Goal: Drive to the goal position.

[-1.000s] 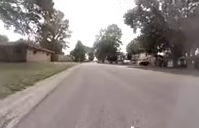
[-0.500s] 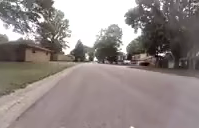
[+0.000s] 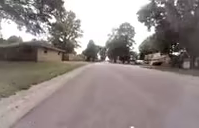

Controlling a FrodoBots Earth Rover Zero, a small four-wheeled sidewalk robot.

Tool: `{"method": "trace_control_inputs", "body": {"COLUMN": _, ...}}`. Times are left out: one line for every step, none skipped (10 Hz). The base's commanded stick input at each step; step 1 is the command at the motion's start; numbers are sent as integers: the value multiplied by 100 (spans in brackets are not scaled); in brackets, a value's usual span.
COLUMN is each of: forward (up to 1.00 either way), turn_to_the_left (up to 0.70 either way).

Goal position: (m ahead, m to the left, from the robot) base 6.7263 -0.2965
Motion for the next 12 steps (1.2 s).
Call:
{"method": "trace_control_inputs", "body": {"forward": 70, "turn_to_the_left": 0}}
{"method": "trace_control_inputs", "body": {"forward": 70, "turn_to_the_left": 0}}
{"method": "trace_control_inputs", "body": {"forward": 70, "turn_to_the_left": 0}}
{"method": "trace_control_inputs", "body": {"forward": 70, "turn_to_the_left": 0}}
{"method": "trace_control_inputs", "body": {"forward": 70, "turn_to_the_left": 0}}
{"method": "trace_control_inputs", "body": {"forward": 70, "turn_to_the_left": 0}}
{"method": "trace_control_inputs", "body": {"forward": 70, "turn_to_the_left": -35}}
{"method": "trace_control_inputs", "body": {"forward": 70, "turn_to_the_left": -35}}
{"method": "trace_control_inputs", "body": {"forward": 70, "turn_to_the_left": -35}}
{"method": "trace_control_inputs", "body": {"forward": 70, "turn_to_the_left": -32}}
{"method": "trace_control_inputs", "body": {"forward": 70, "turn_to_the_left": 0}}
{"method": "trace_control_inputs", "body": {"forward": 70, "turn_to_the_left": 0}}
